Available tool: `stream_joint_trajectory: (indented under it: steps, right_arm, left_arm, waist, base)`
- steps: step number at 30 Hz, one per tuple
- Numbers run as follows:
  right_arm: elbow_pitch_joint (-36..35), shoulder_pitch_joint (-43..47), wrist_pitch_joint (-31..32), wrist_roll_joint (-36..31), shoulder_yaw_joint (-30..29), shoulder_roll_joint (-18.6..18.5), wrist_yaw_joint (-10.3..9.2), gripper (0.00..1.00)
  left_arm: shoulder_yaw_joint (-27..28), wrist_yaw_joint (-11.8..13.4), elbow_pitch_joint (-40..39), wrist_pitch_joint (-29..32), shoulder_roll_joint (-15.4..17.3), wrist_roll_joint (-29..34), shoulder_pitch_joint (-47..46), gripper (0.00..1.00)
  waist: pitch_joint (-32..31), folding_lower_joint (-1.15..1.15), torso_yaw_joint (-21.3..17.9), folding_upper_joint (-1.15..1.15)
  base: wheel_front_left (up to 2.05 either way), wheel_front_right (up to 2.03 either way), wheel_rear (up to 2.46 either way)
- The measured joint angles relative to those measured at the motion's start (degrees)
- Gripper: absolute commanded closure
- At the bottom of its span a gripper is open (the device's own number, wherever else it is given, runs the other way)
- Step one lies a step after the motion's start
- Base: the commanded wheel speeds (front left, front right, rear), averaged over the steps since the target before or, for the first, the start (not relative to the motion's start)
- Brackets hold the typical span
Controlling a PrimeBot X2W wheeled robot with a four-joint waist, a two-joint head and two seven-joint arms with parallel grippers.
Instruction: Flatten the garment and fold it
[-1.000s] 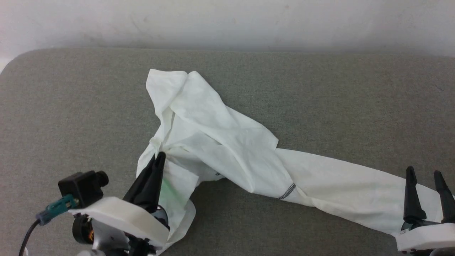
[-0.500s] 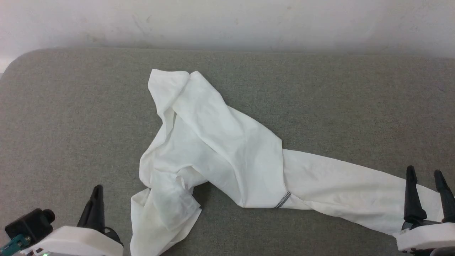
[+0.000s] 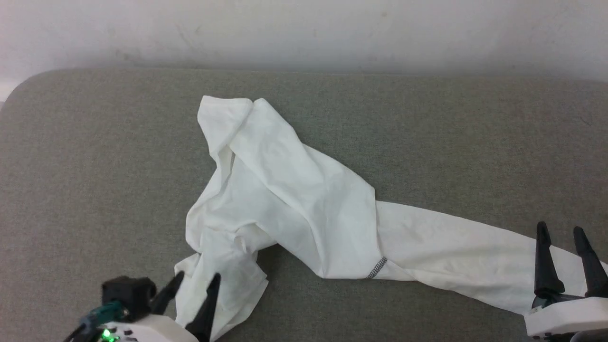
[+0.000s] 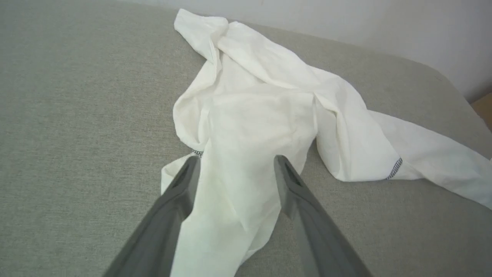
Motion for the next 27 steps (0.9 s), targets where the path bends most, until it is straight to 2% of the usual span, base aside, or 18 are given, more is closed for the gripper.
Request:
stream_joint_trajectory:
  steps: [4, 9, 13, 25, 27]
  right_arm:
    - [0.0, 0.2, 0.0, 0.0, 0.4, 0.0, 0.0, 0.0]
    - [0.0, 0.3, 0.0, 0.0, 0.2, 0.0, 0.0, 0.0]
    - [0.0, 0.3, 0.0, 0.0, 0.2, 0.0, 0.0, 0.0]
    - [-0.5, 0.1, 0.0, 0.0, 0.2, 0.0, 0.0, 0.0]
    - [-0.5, 0.0, 0.0, 0.0, 0.2, 0.0, 0.0, 0.0]
  left_arm:
    - [-5.5, -2.3, 0.7, 5.1, 2.5, 2.1, 0.2, 0.0]
    - [-9.4, -3.0, 4.0, 6.1, 2.4, 5.2, -0.1, 0.0]
    - [-10.5, -3.0, 7.7, 5.3, 1.3, 6.6, -1.5, 0.0]
    - [-12.8, -5.3, 17.0, 4.8, 0.0, 8.9, -6.1, 0.0]
    - [-13.0, -5.6, 18.1, 4.3, -0.4, 8.8, -6.7, 0.66]
  waist:
    - [0.2, 0.0, -0.4, 0.0]
    - [0.8, 0.0, -0.4, 0.0]
    - [1.4, 0.0, -0.2, 0.0]
    - [2.6, 0.0, -0.2, 0.0]
    - [2.6, 0.0, -0.3, 0.0]
  base:
    - [0.0, 0.0, 0.0]
    - [0.0, 0.0, 0.0]
    - [0.0, 0.0, 0.0]
    - [0.0, 0.0, 0.0]
    - [0.0, 0.0, 0.0]
